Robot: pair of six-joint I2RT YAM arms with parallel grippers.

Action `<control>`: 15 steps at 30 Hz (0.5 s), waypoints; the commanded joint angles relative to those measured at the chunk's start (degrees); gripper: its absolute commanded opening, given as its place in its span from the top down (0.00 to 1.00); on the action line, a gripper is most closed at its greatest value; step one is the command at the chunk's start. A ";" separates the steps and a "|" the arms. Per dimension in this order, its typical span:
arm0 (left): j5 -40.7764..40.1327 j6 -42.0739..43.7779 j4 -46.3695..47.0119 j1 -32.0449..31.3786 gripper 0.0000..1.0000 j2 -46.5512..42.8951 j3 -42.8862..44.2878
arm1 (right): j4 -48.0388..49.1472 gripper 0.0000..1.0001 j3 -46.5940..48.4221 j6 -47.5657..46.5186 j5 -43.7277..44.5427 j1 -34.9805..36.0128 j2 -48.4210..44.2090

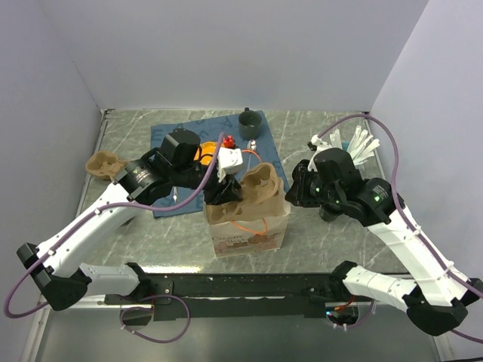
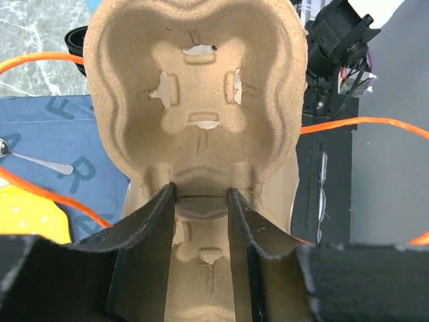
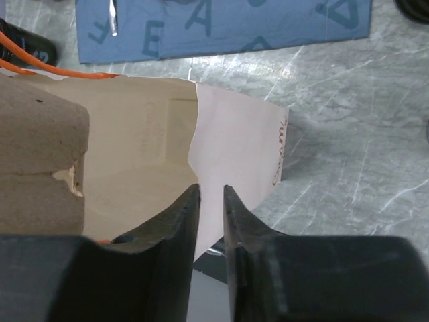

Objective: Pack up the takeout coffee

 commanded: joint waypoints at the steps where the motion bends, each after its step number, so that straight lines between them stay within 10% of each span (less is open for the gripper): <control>1: -0.25 2.31 2.12 -0.43 0.76 0.73 -0.11 | 2.58 0.64 0.67 1.32 -1.79 0.19 0.20; 5: -0.69 2.92 1.69 -0.60 0.76 1.17 -0.02 | 2.76 0.60 -0.30 2.20 -2.32 0.28 0.47; 15: -3.24 3.71 0.98 -2.01 0.77 2.32 -0.46 | 1.52 1.00 2.25 0.01 -0.38 0.19 1.61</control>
